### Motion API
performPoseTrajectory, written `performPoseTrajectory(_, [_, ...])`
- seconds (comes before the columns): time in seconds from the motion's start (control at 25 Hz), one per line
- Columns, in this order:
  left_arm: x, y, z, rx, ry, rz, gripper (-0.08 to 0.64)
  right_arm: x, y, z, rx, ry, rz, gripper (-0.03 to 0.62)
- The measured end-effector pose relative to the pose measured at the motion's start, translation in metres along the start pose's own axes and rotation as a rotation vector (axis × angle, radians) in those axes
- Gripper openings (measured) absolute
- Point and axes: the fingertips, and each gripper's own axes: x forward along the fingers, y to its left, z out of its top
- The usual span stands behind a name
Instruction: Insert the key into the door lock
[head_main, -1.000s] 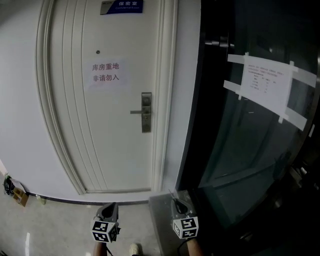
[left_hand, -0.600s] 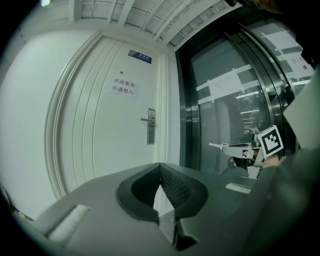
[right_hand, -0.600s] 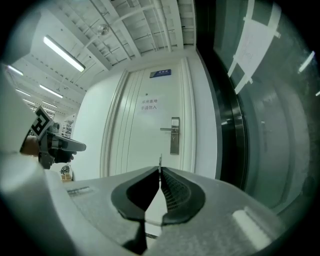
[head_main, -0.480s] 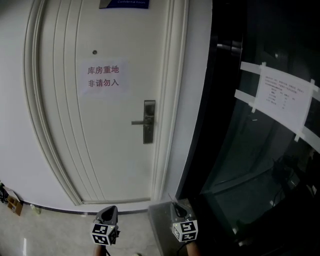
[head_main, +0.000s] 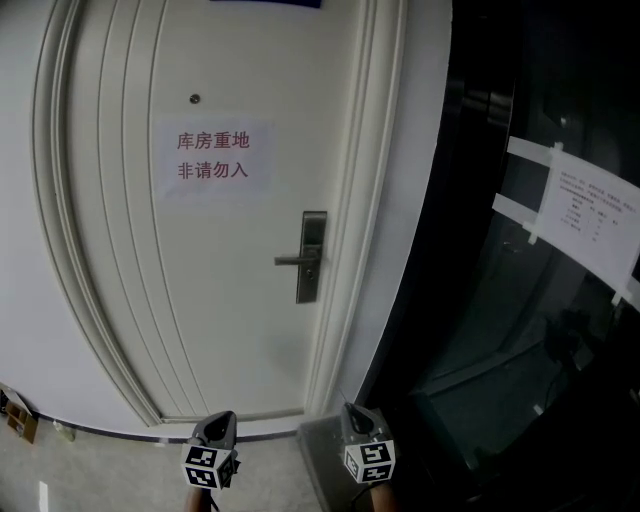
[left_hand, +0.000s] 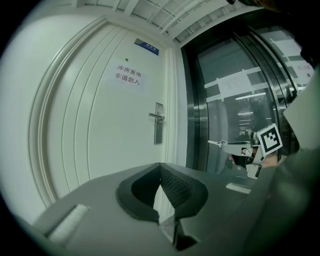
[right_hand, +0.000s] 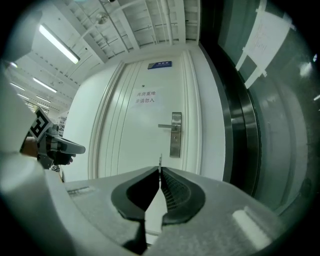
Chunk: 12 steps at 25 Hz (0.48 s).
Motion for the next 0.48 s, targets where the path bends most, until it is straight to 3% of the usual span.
performPoseTrajectory(0.48, [0.033,0.049,0.004,0.001,-0.004,-0.022,0.002,0.053,-0.01,0.015,-0.019,-0.012,-0.063,0.009])
